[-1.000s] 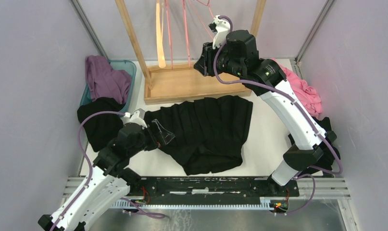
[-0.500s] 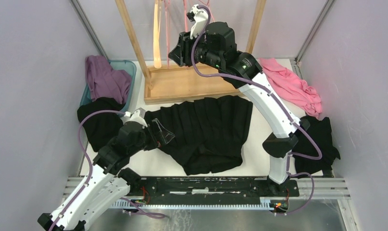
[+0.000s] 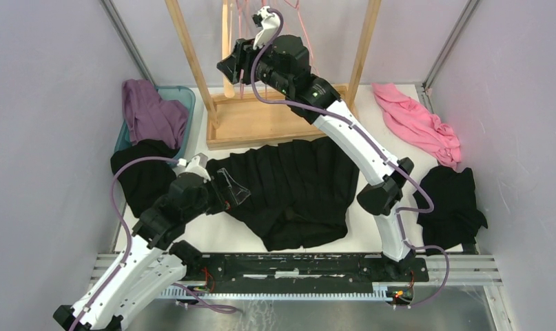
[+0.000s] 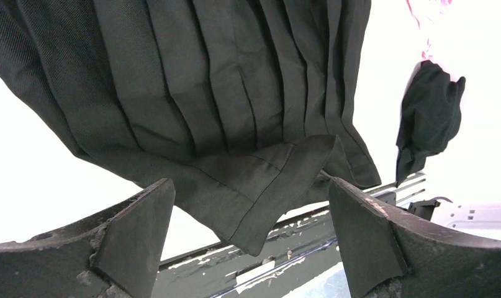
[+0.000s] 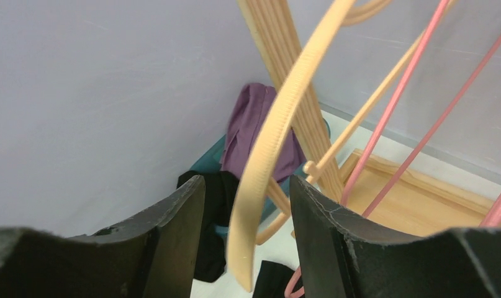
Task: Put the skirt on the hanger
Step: Pick up the hanger from the clothesline.
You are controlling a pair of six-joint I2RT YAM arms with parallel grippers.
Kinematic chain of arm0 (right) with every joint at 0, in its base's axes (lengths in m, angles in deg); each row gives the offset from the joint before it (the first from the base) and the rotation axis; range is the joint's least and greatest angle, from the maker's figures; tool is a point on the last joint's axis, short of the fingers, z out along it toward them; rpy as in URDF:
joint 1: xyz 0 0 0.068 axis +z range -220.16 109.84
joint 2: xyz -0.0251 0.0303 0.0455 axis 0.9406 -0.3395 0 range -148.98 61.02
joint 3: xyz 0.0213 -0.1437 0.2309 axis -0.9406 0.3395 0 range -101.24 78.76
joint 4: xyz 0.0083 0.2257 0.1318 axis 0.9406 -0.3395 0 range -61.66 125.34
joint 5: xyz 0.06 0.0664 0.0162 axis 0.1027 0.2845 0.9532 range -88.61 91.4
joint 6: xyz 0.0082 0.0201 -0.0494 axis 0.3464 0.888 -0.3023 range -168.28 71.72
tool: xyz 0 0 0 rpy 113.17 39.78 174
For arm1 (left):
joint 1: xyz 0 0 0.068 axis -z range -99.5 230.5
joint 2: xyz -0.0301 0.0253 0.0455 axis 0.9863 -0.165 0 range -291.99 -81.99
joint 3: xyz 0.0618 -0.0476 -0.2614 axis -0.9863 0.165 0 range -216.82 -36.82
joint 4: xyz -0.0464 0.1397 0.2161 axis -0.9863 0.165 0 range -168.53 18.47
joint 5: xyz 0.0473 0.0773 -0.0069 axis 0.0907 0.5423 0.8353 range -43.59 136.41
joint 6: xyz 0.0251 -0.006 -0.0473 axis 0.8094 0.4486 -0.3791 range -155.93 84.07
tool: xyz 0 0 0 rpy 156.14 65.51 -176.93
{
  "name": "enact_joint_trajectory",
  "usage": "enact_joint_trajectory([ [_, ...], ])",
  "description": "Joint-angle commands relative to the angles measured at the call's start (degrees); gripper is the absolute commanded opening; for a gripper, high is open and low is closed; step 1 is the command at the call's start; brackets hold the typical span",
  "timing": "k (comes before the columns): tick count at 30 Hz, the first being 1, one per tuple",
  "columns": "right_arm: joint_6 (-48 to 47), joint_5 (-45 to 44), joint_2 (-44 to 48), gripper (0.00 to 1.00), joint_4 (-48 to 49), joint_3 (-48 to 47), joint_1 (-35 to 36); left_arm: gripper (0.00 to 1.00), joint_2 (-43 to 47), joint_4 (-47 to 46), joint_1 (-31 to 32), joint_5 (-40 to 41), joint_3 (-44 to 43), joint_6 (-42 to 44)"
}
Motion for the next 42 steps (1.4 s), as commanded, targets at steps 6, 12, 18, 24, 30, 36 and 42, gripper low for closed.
enact_joint_trajectory([
  [6, 0.10, -5.74, -6.69, 0.60, 7.13, -6.24, -0.64, 0.99, -0.32, 0.32, -0.25, -0.63, -3.95, -1.52],
  [12, 0.32, -9.31, -8.87, 0.54, 6.78, -8.92, -1.15, 0.99, -0.11, 1.34, -0.23, 0.07, -4.11, -1.79],
  [18, -2.19, -14.38, -6.17, 0.50, 5.69, -4.03, -1.79, 0.99, -1.39, -0.07, -0.24, -0.39, -3.75, -1.78],
  [24, -3.70, -16.74, -5.83, 0.32, 3.51, -5.17, -2.26, 0.99, -1.81, -0.57, -0.20, -0.72, -3.84, -1.52],
  [30, -5.70, -12.96, -5.50, 0.02, 5.17, -5.45, -2.69, 0.99, -0.88, -0.37, -0.24, -0.71, -3.11, -1.52],
  [36, -9.28, -7.83, -4.46, 0.01, 7.78, -5.87, -2.68, 0.99, 0.01, -0.52, -0.18, -0.72, -2.35, -1.86],
  [42, -10.95, -3.69, -0.09, 0.01, 14.15, 0.21, -2.56, 0.99, -0.16, -0.98, -0.25, -0.76, -2.06, -1.85],
])
